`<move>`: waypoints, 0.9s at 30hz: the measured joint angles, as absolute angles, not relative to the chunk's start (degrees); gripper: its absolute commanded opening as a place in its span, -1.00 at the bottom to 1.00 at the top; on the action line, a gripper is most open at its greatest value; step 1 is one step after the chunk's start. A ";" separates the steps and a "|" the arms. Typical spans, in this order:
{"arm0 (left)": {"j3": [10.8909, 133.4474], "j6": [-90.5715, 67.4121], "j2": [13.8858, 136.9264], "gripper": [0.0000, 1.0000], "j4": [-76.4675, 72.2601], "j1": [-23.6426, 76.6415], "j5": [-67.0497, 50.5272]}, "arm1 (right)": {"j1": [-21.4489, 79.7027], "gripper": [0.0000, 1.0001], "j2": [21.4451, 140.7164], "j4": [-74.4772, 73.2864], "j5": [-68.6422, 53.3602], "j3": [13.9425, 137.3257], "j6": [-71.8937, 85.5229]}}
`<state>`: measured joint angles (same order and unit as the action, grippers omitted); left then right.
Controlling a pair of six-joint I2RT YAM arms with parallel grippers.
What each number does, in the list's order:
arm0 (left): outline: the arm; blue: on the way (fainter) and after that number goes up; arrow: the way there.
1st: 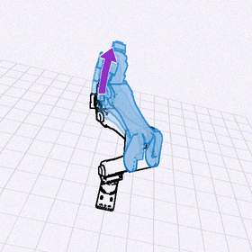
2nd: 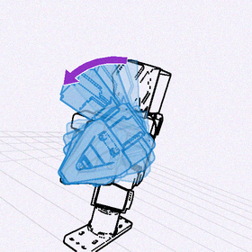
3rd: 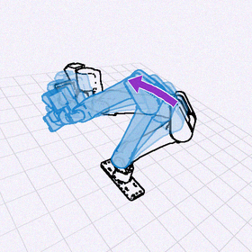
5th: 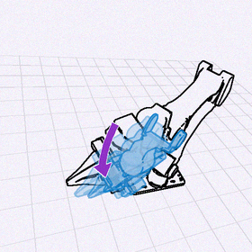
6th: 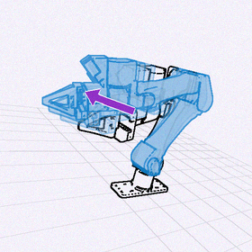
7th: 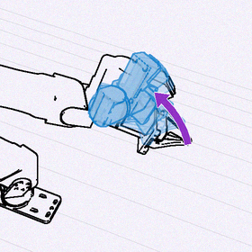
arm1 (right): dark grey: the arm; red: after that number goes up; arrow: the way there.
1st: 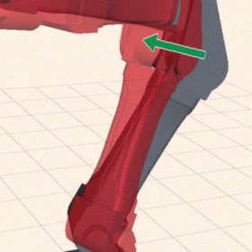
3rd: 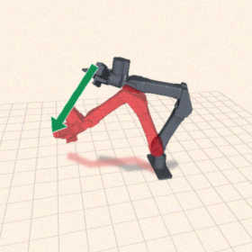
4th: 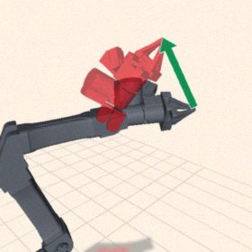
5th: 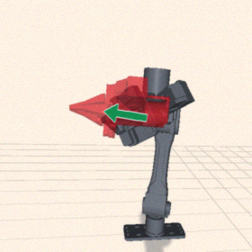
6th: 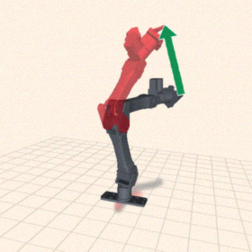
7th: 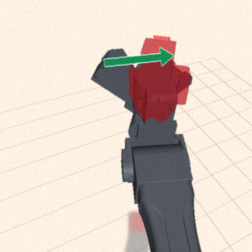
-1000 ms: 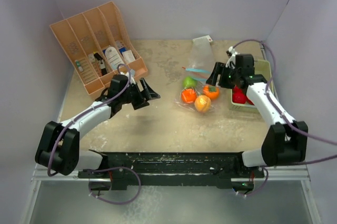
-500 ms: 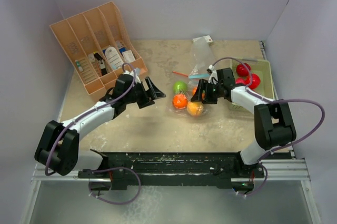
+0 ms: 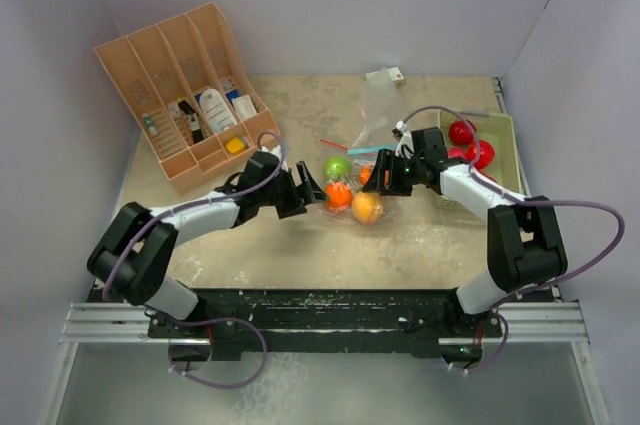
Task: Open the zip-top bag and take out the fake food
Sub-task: Adjust the zipper food storage bag at the center of the board.
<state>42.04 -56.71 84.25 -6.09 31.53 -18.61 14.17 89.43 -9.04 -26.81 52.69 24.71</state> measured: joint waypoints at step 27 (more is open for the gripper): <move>46.44 -57.95 100.57 -1.00 -17.82 33.58 -24.18 | 2.20 0.13 80.88 -10.57 -28.01 43.51 32.12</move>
<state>46.44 -57.95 100.57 -17.82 33.58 -24.18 2.20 80.88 -10.57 -28.01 43.51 32.12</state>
